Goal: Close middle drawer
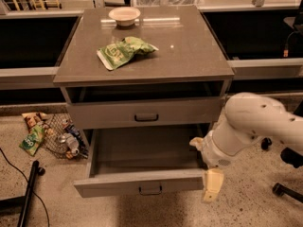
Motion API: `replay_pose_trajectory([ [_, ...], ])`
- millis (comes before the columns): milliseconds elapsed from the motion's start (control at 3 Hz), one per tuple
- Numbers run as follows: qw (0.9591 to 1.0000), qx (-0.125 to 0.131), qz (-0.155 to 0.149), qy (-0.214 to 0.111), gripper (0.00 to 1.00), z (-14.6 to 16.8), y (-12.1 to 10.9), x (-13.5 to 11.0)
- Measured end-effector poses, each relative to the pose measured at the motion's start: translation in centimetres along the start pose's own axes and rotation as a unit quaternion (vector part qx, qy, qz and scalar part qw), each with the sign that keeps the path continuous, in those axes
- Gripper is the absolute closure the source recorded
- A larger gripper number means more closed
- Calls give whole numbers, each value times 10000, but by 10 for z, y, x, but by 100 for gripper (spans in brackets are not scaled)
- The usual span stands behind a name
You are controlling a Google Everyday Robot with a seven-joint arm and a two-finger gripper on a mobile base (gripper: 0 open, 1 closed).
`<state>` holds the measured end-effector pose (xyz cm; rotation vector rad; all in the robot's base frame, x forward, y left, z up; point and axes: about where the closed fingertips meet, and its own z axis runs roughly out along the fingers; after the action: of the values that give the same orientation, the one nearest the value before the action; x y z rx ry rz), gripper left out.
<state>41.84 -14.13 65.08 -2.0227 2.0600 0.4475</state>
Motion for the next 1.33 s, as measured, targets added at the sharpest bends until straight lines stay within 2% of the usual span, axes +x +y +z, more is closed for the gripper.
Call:
replay_pose_trajectory([
  [333, 9995, -277, -21, -148, 0, 54, 2, 15],
  [1000, 9966, -688, 243, -389, 41, 140, 9, 41],
  [1333, 9958, -763, 283, -426, 65, 150, 12, 43],
])
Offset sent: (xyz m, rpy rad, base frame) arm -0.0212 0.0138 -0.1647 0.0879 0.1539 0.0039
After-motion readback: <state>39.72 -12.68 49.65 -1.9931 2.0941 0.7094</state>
